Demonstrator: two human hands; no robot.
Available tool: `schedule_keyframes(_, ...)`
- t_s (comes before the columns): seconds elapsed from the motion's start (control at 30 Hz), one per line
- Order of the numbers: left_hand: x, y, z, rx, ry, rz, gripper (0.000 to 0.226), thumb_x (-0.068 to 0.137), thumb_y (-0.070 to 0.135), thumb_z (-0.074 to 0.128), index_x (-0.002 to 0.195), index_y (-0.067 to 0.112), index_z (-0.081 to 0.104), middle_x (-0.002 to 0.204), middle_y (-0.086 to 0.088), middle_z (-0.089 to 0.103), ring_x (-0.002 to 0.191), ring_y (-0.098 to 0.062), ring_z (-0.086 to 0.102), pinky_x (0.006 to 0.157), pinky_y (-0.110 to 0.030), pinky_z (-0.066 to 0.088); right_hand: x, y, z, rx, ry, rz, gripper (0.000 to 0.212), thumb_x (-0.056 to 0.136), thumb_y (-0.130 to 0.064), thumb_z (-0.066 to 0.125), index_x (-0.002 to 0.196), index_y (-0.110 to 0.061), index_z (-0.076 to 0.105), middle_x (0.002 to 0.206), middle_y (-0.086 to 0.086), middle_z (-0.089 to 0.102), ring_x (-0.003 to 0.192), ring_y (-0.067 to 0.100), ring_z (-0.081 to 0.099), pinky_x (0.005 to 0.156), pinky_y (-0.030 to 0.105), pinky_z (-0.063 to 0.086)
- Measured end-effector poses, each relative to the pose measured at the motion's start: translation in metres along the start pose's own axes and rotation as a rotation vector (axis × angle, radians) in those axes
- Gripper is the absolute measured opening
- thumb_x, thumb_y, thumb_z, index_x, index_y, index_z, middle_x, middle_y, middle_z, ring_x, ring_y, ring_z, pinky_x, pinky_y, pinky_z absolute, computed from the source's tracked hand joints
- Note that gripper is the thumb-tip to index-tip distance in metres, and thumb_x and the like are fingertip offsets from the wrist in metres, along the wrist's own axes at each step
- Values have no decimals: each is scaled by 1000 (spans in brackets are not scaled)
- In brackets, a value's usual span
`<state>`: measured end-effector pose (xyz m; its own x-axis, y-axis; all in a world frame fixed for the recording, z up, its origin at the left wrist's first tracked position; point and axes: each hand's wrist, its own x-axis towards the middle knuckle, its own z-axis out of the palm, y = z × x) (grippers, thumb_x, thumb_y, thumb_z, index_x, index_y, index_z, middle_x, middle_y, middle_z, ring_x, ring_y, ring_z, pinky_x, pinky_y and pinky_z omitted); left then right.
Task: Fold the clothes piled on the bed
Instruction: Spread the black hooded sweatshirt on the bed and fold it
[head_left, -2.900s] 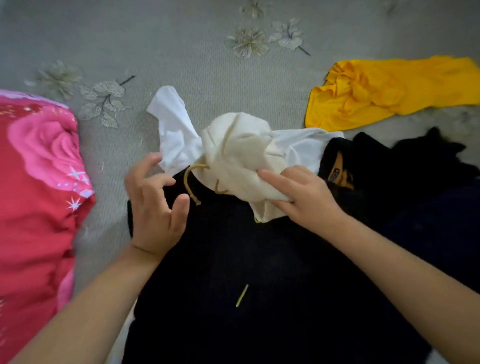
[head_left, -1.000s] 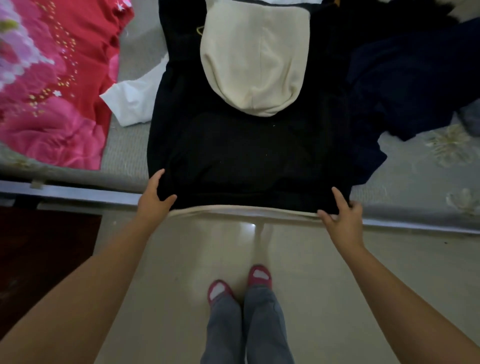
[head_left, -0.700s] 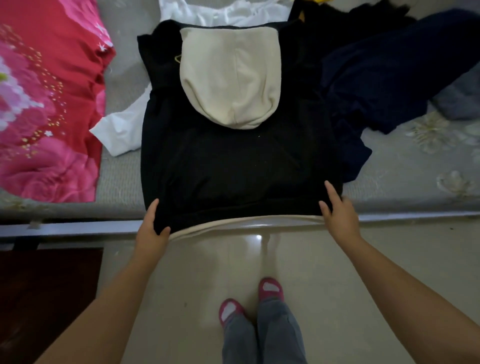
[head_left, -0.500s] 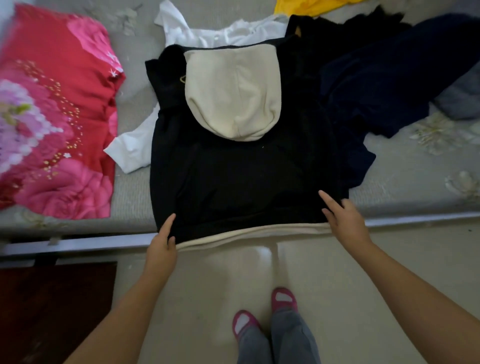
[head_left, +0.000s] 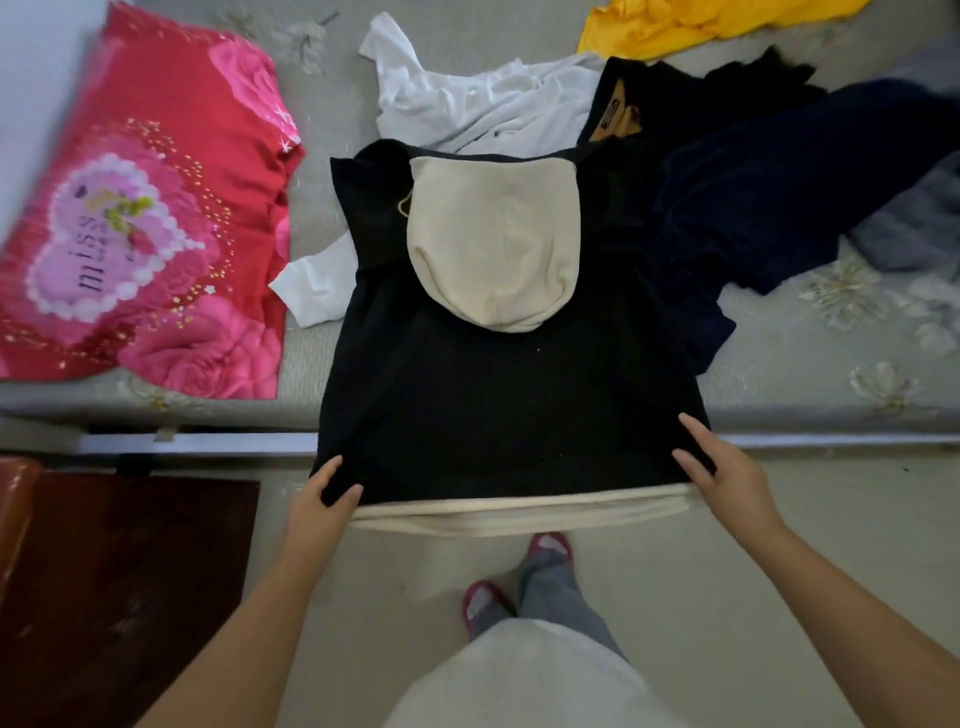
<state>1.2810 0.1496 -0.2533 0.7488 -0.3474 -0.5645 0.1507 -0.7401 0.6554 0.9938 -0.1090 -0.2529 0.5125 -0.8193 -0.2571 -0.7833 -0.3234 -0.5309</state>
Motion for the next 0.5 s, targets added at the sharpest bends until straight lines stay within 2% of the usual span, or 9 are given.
schedule_keyframes(0.07, 16, 19, -6, -86, 17, 0, 52, 88, 5, 57, 137, 6, 39, 135, -14, 45, 126, -28, 43, 107, -42, 34, 24, -17, -14, 155, 45, 97, 50, 91, -14, 54, 139, -14, 38, 132, 15, 52, 119, 31, 50, 92, 29, 36)
schedule_keyframes(0.17, 59, 66, -11, -214, 62, 32, 55, 91, 8, 54, 140, 3, 32, 135, -11, 44, 117, -28, 49, 100, -39, 42, 80, -54, -36, 200, 128, 153, 54, 92, -22, 53, 142, -20, 32, 140, 10, 44, 121, 29, 46, 97, 28, 34)
schedule_keyframes(0.23, 92, 108, -12, -388, 114, 8, 55, 93, 10, 51, 142, 5, 27, 131, -13, 47, 92, -20, 56, 75, -24, 50, 125, -75, -49, 325, 184, 226, 55, 93, -24, 52, 143, -20, 30, 145, 8, 36, 129, 25, 38, 93, 19, 34)
schedule_keyframes(0.3, 127, 152, -10, -546, 192, -12, 53, 94, 13, 51, 141, 5, 30, 125, -17, 52, 71, -11, 50, 55, -18, 45, 174, -92, -62, 479, 260, 305, 55, 93, -23, 53, 143, -19, 31, 147, 6, 32, 128, 25, 39, 79, 13, 42)
schedule_keyframes(0.37, 164, 197, -7, -692, 254, -16, 41, 93, 12, 51, 132, 6, 42, 94, -11, 59, 60, -5, 45, 42, -12, 40, 226, -103, -73, 612, 302, 369, 54, 91, -22, 57, 140, -19, 36, 147, 6, 32, 122, 28, 46, 79, 28, 51)
schedule_keyframes(0.4, 184, 219, -4, -741, 272, -15, 26, 93, 11, 51, 119, 8, 51, 78, -4, 53, 57, -4, 43, 38, -10, 38, 253, -107, -77, 658, 310, 410, 53, 90, -21, 58, 139, -17, 38, 146, 7, 34, 118, 28, 50, 77, 32, 52)
schedule_keyframes(0.43, 203, 239, -1, -781, 291, -27, 9, 94, 10, 50, 101, 10, 54, 70, -1, 46, 56, -4, 42, 37, -10, 37, 279, -111, -80, 688, 311, 460, 52, 90, -20, 59, 137, -15, 40, 143, 8, 37, 115, 28, 52, 74, 31, 51)
schedule_keyframes(0.47, 220, 256, 3, -814, 310, -50, 5, 94, 8, 49, 91, 9, 53, 67, 0, 42, 56, -4, 42, 37, -9, 37, 303, -114, -82, 723, 310, 510, 51, 89, -18, 60, 136, -13, 42, 140, 9, 40, 112, 28, 53, 73, 30, 50)
schedule_keyframes(0.5, 237, 271, 7, -831, 313, -79, 7, 94, 7, 48, 96, 5, 54, 68, 0, 41, 58, -4, 42, 39, -9, 39, 326, -116, -82, 768, 307, 554, 51, 88, -16, 61, 135, -12, 42, 137, 11, 43, 111, 28, 54, 73, 30, 50)
